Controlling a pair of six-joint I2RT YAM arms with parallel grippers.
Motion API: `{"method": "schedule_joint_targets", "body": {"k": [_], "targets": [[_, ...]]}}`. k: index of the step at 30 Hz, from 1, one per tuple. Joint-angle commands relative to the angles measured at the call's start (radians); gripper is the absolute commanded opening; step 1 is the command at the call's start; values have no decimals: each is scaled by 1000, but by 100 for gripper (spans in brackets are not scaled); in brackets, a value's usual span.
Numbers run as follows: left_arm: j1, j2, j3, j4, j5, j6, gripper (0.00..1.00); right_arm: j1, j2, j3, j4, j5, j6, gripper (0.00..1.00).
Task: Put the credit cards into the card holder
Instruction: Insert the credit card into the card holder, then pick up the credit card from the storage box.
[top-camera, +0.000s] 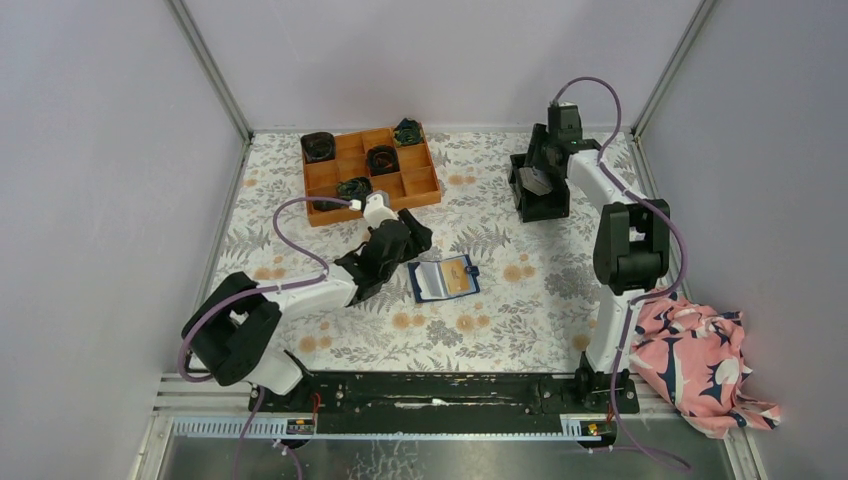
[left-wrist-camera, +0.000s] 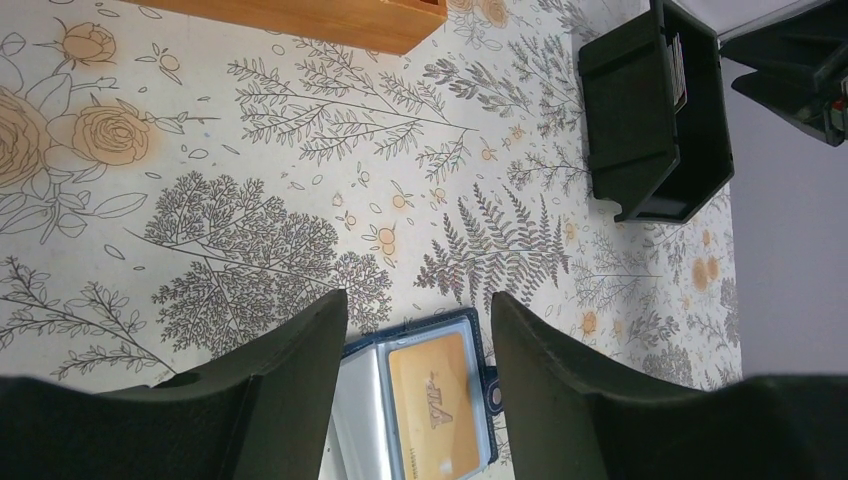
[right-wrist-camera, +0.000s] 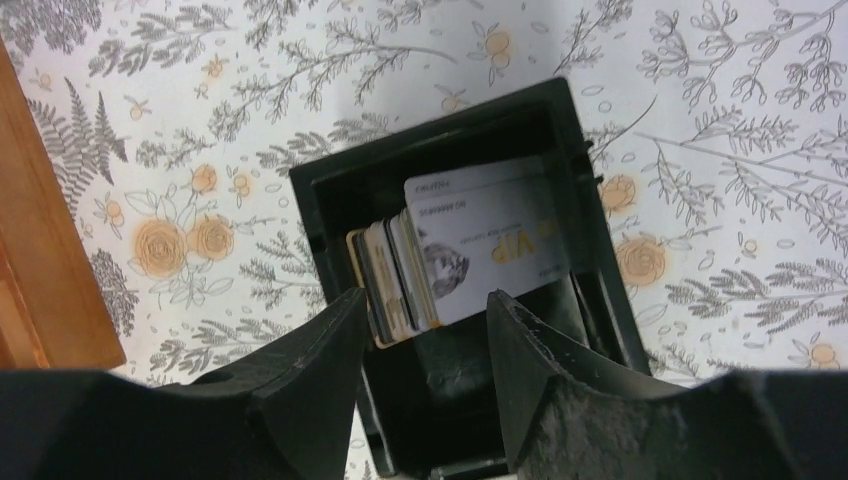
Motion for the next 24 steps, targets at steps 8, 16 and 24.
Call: {"method": "schedule_joint_targets", "body": {"k": [8,16,24], "targets": [[23,43,-9,111,58,0,62,-51,111,117,-3,-121,11,56],[28,45,-21,124,65,-7,62,-65,167,142,-21,-165,25,56],[32,64,-32,145,84,-20,62,-73,170,121,-10,-243,45,50]]}}
